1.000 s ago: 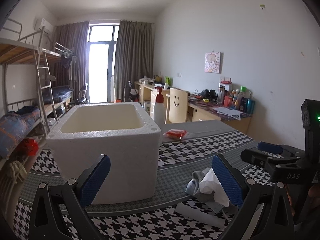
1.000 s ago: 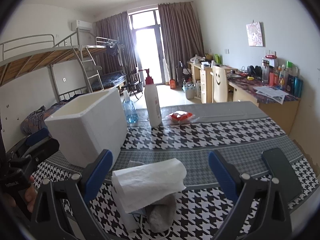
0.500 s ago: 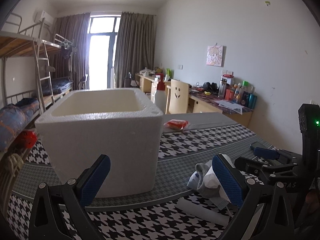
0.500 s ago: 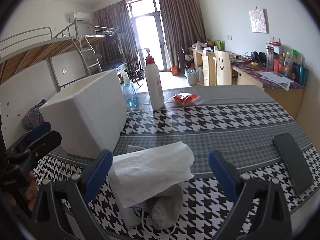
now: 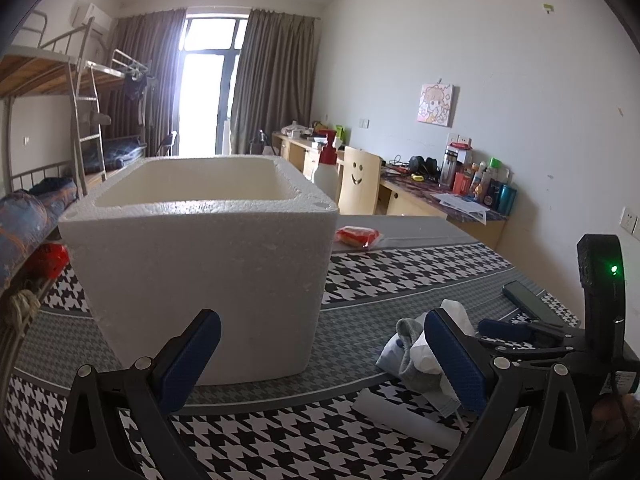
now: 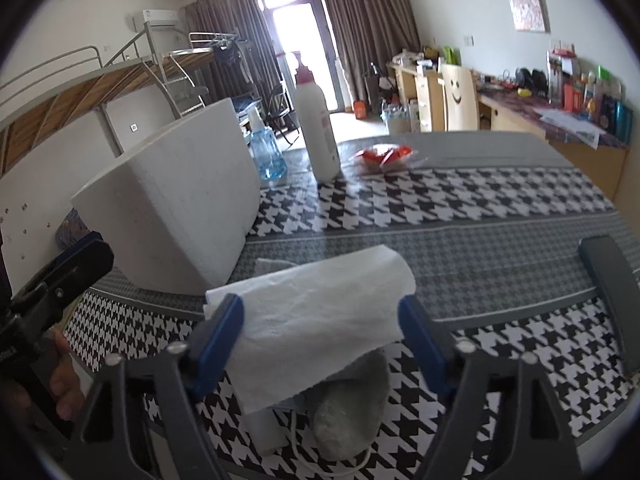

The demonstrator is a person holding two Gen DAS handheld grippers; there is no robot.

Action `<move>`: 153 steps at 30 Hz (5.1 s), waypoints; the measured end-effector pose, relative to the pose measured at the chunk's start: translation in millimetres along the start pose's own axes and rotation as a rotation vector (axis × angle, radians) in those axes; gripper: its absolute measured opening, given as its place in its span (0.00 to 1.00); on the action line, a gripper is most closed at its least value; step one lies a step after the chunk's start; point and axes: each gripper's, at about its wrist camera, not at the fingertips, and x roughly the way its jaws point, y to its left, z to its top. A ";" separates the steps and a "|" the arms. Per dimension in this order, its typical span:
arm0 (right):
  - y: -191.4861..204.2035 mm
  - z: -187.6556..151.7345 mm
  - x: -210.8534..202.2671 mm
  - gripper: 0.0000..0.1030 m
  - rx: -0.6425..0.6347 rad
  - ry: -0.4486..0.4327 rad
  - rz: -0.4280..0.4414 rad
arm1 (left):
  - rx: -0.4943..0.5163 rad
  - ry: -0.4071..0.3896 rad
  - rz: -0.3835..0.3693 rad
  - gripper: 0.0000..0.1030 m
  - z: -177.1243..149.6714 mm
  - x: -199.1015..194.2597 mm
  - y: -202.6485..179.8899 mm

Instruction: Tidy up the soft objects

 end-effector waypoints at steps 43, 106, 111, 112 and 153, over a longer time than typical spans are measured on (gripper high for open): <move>-24.2 -10.0 -37.2 0.05 -0.011 -0.006 -0.062 | 0.012 0.058 -0.003 0.99 -10.0 4.4 -5.0; -38.1 -46.5 -49.1 0.75 0.105 0.020 -0.010 | -0.015 0.408 -0.005 0.18 -51.0 83.2 -63.2; -36.4 -51.6 -41.2 0.75 0.139 0.061 0.014 | -0.018 0.392 -0.024 0.14 -51.2 81.1 -59.7; -36.5 -52.0 -40.1 0.75 0.149 0.061 0.019 | -0.014 0.385 -0.023 0.14 -52.5 78.3 -59.6; -62.5 -34.6 -84.0 0.03 0.256 -0.046 -0.053 | -0.014 0.293 -0.045 0.09 -53.9 46.0 -38.9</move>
